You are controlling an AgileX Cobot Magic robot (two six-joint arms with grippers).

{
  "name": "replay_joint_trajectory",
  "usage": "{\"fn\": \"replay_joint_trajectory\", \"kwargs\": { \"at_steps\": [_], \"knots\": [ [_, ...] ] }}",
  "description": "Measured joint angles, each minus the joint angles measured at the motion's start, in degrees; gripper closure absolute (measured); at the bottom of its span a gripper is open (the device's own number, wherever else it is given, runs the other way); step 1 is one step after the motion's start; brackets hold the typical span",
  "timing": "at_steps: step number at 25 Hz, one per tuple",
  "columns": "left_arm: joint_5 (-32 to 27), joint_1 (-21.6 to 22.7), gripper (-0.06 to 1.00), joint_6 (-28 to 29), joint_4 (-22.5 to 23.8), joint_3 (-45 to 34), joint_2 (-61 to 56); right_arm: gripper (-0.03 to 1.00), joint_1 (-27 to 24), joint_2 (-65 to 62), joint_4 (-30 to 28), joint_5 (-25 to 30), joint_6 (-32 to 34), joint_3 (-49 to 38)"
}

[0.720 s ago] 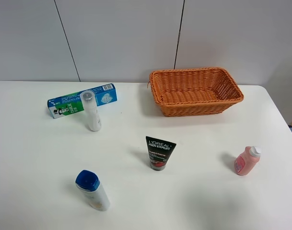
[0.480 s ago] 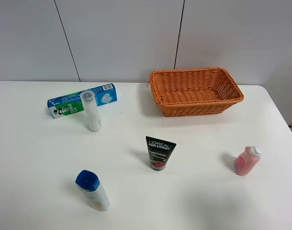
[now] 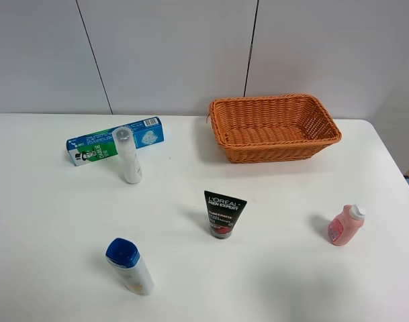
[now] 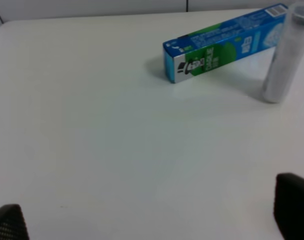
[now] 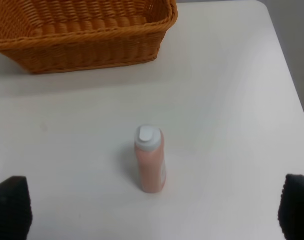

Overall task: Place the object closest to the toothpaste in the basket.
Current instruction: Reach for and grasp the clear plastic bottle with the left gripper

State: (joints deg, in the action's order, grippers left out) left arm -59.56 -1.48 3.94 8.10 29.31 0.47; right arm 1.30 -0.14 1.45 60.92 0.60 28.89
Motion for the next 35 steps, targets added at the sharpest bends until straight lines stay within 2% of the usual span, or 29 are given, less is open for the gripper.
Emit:
{"fn": "replay_joint_trajectory", "kwargs": {
  "at_steps": [2, 3, 7, 9, 10, 20, 24, 30, 33, 35],
  "knots": [
    [3.7, 0.0, -0.05, 0.0, 1.0, 0.7, 2.5, -0.03, 0.0, 0.0, 0.0, 0.0, 0.0, 0.0],
    [3.7, 0.0, -0.05, 0.0, 1.0, 0.7, 2.5, -0.03, 0.0, 0.0, 0.0, 0.0, 0.0, 0.0],
    [16.9, 0.0, -0.05, 0.1, 1.0, 1.2, 8.9, -0.03, 0.0, 0.0, 0.0, 0.0, 0.0, 0.0],
    [22.6, 0.0, -0.05, 0.1, -0.1, 1.2, 12.9, -0.03, 0.0, 0.0, 0.0, 0.0, 0.0, 0.0],
    [28.4, 0.0, -0.05, 0.1, -1.6, 1.2, 17.7, -0.03, 0.0, 0.0, 0.0, 0.0, 0.0, 0.0],
    [48.0, -1.0, -0.05, 0.3, -7.0, 1.3, 42.3, -0.03, 0.0, 0.0, 0.0, 0.0, 0.0, 0.0],
    [55.5, -6.8, -0.05, 0.7, -8.1, 1.3, 50.1, -0.03, 0.0, 0.0, 0.0, 0.0, 0.0, 0.0],
    [62.9, -18.5, -0.05, 1.3, -8.1, 1.3, 60.4, -0.03, 0.0, 0.0, 0.0, 0.0, 0.0, 0.0],
    [66.1, -21.7, -0.05, 2.9, -8.1, 1.3, 65.4, -0.03, 0.0, 0.0, 0.0, 0.0, 0.0, 0.0],
    [67.3, -22.2, -0.05, 3.6, -8.1, 1.3, 68.7, -0.03, 0.0, 0.0, 0.0, 0.0, 0.0, 0.0]
  ]
}}
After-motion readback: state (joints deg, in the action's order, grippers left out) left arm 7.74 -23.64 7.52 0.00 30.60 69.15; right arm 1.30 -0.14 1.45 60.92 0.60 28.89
